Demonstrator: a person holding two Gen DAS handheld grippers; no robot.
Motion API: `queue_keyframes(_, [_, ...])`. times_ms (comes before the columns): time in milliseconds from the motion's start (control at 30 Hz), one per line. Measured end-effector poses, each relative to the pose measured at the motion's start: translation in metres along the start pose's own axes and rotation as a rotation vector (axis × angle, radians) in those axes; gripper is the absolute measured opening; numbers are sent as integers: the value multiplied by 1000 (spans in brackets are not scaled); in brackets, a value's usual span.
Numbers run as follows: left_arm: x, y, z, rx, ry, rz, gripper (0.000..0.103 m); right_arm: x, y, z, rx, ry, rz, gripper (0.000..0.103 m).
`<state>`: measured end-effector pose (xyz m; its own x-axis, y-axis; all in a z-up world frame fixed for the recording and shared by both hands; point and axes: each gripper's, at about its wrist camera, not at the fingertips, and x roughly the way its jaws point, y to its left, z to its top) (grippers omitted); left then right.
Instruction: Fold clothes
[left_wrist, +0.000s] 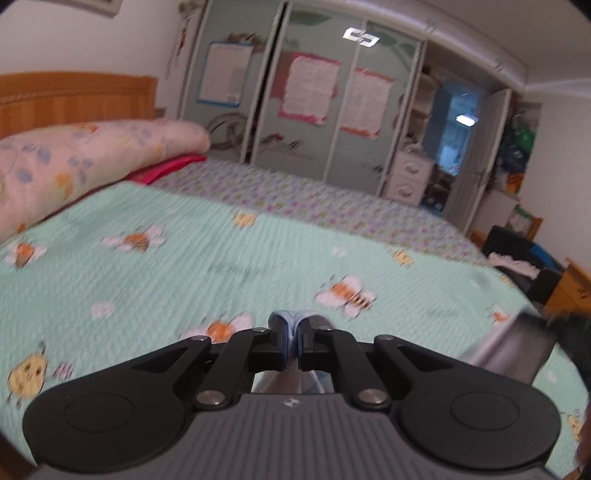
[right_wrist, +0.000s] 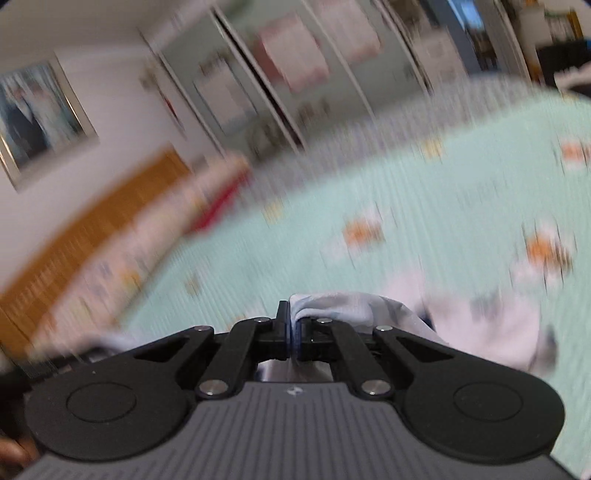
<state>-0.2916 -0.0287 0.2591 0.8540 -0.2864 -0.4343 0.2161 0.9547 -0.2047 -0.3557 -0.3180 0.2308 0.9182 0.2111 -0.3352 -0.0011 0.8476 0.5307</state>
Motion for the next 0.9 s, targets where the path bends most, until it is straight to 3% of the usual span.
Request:
queue_keyframes(233, [19,-40,59,102,-104,-65,4,-70,-8,48,54,-228,-19,1])
queue_keyframes(333, [51,-63,75,117,-105,-97,4,-92,-20,53,85,-286,-72,1])
queue_keyframes(400, [88,-87,72,176,-47,-113,7,-84,-48,39,99,-227,-196,1])
queue_keyframes(467, [128,-94,59,149,72,-113,11,-76,-76,25,112,-165,-323,1])
queue_keyframes(500, [147,-97,52,133,130,-113,23,-71,-90,17,134,-124,-350,2])
queue_keyframes(533, [155,-90,42,90,173,-110,29,-65,-104,10,158,-82,-373,2])
queue_keyframes(600, [169,-78,22,5,255,-107,31,-55,-132,-6,205,2,-418,5])
queue_keyframes(700, [161,-47,-9,-83,280,-105,44,-38,-173,-29,276,129,-484,8])
queue_keyframes(733, [157,-36,-18,-110,283,-95,44,-38,-176,-33,288,145,-507,11])
queue_keyframes(767, [153,-26,-26,-136,286,-84,44,-40,-173,-35,272,131,-538,19])
queue_keyframes(900, [151,1,-58,-180,325,-54,45,-51,-153,-40,178,61,-634,32])
